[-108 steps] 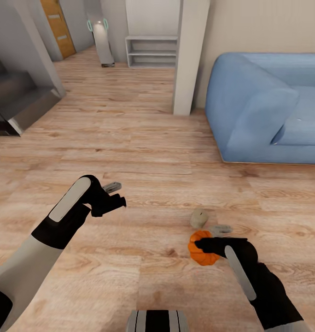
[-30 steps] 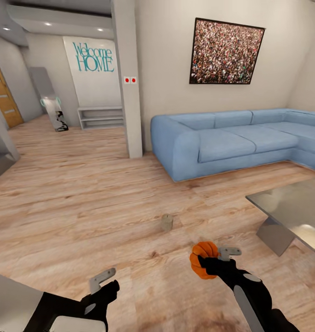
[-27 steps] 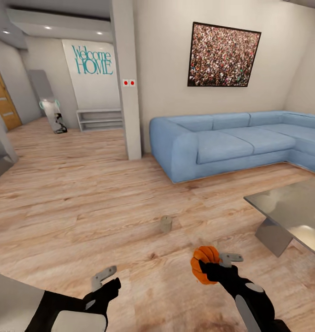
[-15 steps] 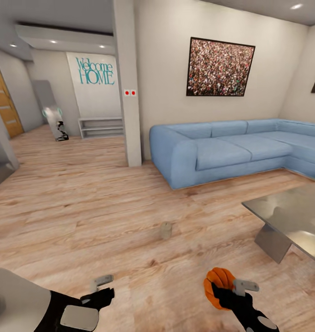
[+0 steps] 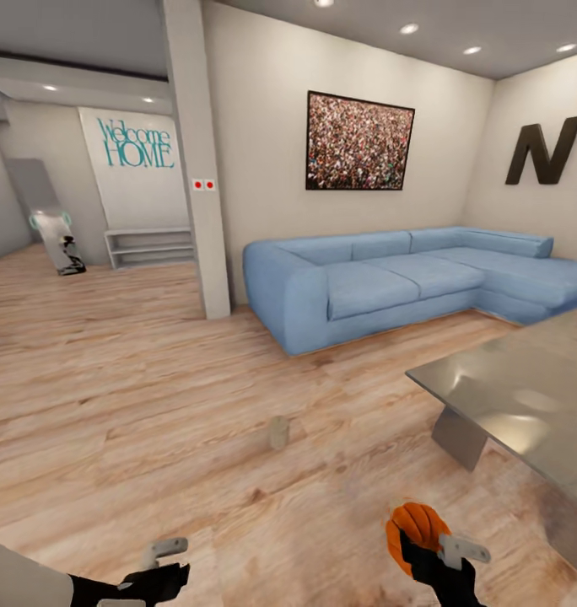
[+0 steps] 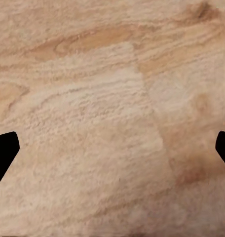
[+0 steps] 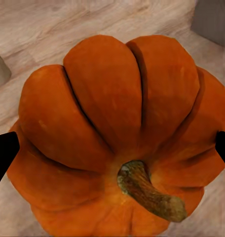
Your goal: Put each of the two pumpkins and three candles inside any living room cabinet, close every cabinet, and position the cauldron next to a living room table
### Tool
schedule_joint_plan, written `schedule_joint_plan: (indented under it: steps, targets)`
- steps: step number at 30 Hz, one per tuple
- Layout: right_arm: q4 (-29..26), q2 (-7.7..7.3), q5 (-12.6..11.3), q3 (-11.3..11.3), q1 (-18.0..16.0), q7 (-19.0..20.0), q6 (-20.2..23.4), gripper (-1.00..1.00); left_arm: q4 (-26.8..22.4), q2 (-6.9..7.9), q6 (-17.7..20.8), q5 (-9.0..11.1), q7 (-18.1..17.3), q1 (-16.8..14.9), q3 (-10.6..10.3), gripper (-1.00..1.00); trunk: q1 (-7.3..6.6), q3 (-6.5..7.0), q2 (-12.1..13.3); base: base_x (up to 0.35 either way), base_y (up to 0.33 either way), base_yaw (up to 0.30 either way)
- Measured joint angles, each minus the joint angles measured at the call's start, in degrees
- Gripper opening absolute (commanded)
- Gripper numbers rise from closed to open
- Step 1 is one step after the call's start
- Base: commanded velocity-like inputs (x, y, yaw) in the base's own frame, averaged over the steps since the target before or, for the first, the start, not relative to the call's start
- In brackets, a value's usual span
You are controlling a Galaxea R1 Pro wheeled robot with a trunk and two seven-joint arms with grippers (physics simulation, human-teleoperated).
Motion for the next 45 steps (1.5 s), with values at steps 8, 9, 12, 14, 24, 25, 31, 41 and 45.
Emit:
schedule_joint_plan:
  steps: [8,9,12,14,24,25,31,41,45]
  targets:
    - [11.81,0.13,-0.01,-0.09,-0.07,0.02,-16.71,-1.00,7.23,-3.36,3.29,-0.07,-0.61,2.93,0.15,1.00,-1.73,1.43,3.21,-0.318,0.000,-0.292]
    - [12.22,0.16,0.16,-0.05,-0.08,0.08,-17.07,-1.00,7.27,-3.42,3.27,-0.06,-0.59,2.94,0.15,1.00,-1.95,1.62,3.61,-0.288,0.000,-0.292]
    - [12.77,0.19,0.20,-0.05,-0.09,0.08,-17.51,-1.00,7.32,-3.42,3.20,-0.06,-0.57,2.95,0.20,1.00,-2.63,2.16,4.81,-0.135,0.000,-0.292]
    - [12.91,0.20,0.19,-0.05,-0.09,0.07,-17.62,-1.00,7.32,-3.42,3.15,-0.05,-0.57,2.96,0.22,1.00,-3.08,2.52,5.61,-0.033,0.000,-0.292]
    - [13.12,0.21,0.21,0.01,-0.08,0.08,-17.66,-1.00,7.32,-6.09,-2.64,0.03,1.22,5.28,0.28,1.00,-5.28,4.44,9.62,-0.005,0.000,-0.292]
    - [13.15,0.20,0.18,0.02,-0.08,0.07,-17.66,-1.00,7.33,-6.14,-2.83,0.04,1.36,5.33,0.29,1.00,-5.50,4.64,10.02,0.000,0.000,-0.292]
    - [14.24,0.37,0.15,0.09,-0.08,0.14,-19.31,-1.00,7.33,-6.31,-3.13,0.03,1.59,5.41,0.26,1.00,-6.82,5.87,12.43,0.000,0.000,-0.292]
    - [14.89,2.22,0.40,0.12,-0.09,0.12,-21.42,-1.00,7.33,-6.92,-3.16,0.04,1.60,5.42,0.30,1.00,-9.02,7.97,16.44,0.000,0.000,-0.292]
    - [15.15,2.33,0.40,0.12,-0.09,0.12,-21.45,-1.00,7.33,-6.93,-3.16,0.04,1.60,5.42,0.26,1.00,-9.90,8.81,18.04,0.000,0.000,-0.292]
